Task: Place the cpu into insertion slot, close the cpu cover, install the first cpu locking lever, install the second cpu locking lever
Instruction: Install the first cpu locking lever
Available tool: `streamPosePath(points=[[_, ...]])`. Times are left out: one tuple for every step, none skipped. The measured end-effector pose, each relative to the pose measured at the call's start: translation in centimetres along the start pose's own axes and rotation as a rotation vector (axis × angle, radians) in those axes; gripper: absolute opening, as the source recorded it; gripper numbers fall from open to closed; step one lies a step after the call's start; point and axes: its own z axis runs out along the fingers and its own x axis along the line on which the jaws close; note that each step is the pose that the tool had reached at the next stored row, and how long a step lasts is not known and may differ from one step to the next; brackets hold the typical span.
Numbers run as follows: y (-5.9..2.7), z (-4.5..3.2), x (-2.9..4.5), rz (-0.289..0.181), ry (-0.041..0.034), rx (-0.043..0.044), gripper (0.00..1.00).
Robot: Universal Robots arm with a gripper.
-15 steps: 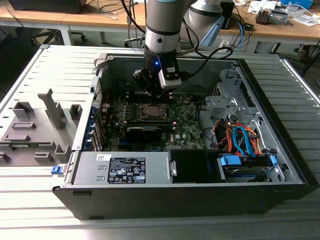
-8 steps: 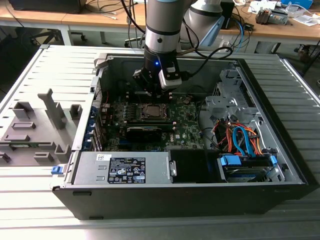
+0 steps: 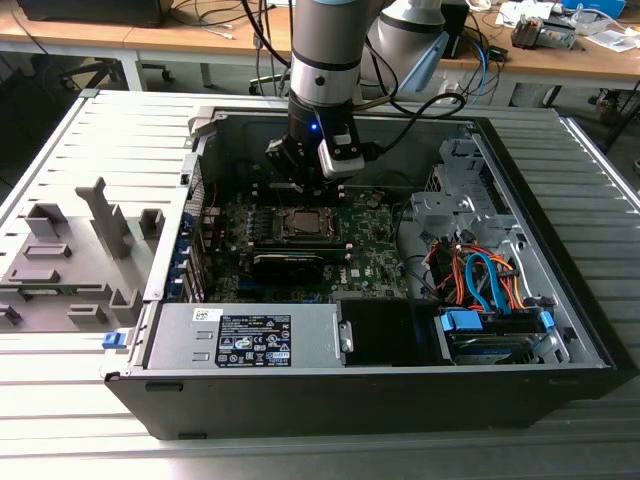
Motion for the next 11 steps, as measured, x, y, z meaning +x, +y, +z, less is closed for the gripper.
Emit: streamPosePath(points=[[0.0, 0.0, 0.0, -0.002, 0.0, 0.0001, 0.11], [0.0, 0.0, 0.0, -0.004, 0.0, 0.0002, 0.11], [0.0, 0.0, 0.0, -0.006, 0.0, 0.0003, 0.11], [0.0, 0.0, 0.0, -0.008, 0.0, 0.0004, 0.11], [0.0, 0.0, 0.0, -0.009, 0.0, 0.0004, 0.11], [0.0, 0.0, 0.0, -0.009, 0.0, 0.0005, 0.11], [0.0, 0.0, 0.0, -0.01, -0.0001, 0.0005, 0.11], [0.0, 0.0, 0.0, -0.011, 0.0, 0.0006, 0.11], [0.0, 0.0, 0.0, -0.011, 0.0, 0.0006, 0.11], [0.0, 0.01, 0.0, -0.012, -0.0001, 0.0006, 0.11], [0.0, 0.02, 0.0, -0.013, -0.0001, 0.0006, 0.11]])
